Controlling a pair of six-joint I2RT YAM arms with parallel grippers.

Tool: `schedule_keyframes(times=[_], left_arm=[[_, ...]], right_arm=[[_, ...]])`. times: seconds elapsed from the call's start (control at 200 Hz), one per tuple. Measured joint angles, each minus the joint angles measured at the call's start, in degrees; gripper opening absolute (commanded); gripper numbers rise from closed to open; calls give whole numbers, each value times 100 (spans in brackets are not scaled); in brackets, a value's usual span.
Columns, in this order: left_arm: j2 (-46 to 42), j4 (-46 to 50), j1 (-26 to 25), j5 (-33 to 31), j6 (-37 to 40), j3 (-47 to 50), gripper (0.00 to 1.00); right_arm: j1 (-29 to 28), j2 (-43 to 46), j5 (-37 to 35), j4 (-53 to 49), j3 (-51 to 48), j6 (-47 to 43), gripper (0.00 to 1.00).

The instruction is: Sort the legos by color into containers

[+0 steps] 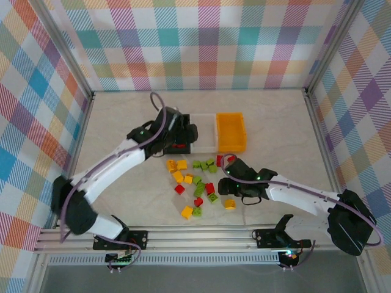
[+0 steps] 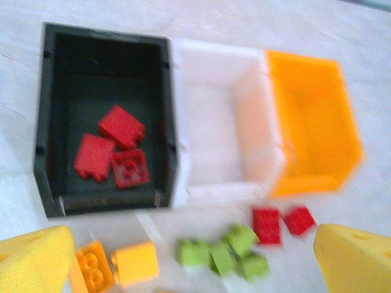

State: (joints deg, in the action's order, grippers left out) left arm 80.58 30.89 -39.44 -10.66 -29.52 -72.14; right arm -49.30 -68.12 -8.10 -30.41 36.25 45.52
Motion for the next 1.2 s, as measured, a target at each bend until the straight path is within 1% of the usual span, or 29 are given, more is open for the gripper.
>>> schedule_keyframes(times=[0.1, 0.17, 0.25, 0.335, 0.37, 0.52, 0.605, 0.745, 0.855, 0.945, 1.06, 1.12, 1.2], left_arm=[[-782, -90, -474, 11, -136, 826, 100], [-1174, -74, -688, 0, -278, 1412, 100], [-1578, 20, -754, -37, -459, 2028, 100], [-2041, 219, -774, -103, -651, 2522, 100], [-2208, 282, -774, -131, -710, 2645, 100], [-2857, 466, -774, -317, -918, 2911, 100], [-3121, 518, -774, -424, -1016, 3058, 100], [-3202, 610, -774, -560, -1084, 3165, 100], [-3200, 651, -774, -640, -1141, 3222, 100], [-3206, 654, -774, -675, -1147, 3287, 100], [-3244, 658, -774, -750, -1147, 3351, 100], [-3250, 654, -774, -802, -1163, 3359, 100], [-3265, 656, -774, -857, -1172, 3381, 100]], right_arm=[[-210, -109, 181, -105, -151, 98, 79], [-369, -240, 264, -116, -168, 170, 78], [-525, -391, 319, -72, -168, 243, 75], [-645, -592, 328, -28, -168, 315, 69], [-675, -658, 291, -31, -164, 332, 67], [-706, -780, 103, -160, -111, 420, 50], [-706, -791, 31, -210, -105, 472, 43], [-743, -741, -46, -260, -87, 507, 37], [-723, -627, -214, -341, 31, 442, 35], [-472, -420, -334, -470, 413, 195, 35], [275, -332, -459, -382, 1222, -212, 35], [699, -433, -492, -238, 1652, -420, 35], [1193, -876, -501, 7, 2277, -645, 35]])
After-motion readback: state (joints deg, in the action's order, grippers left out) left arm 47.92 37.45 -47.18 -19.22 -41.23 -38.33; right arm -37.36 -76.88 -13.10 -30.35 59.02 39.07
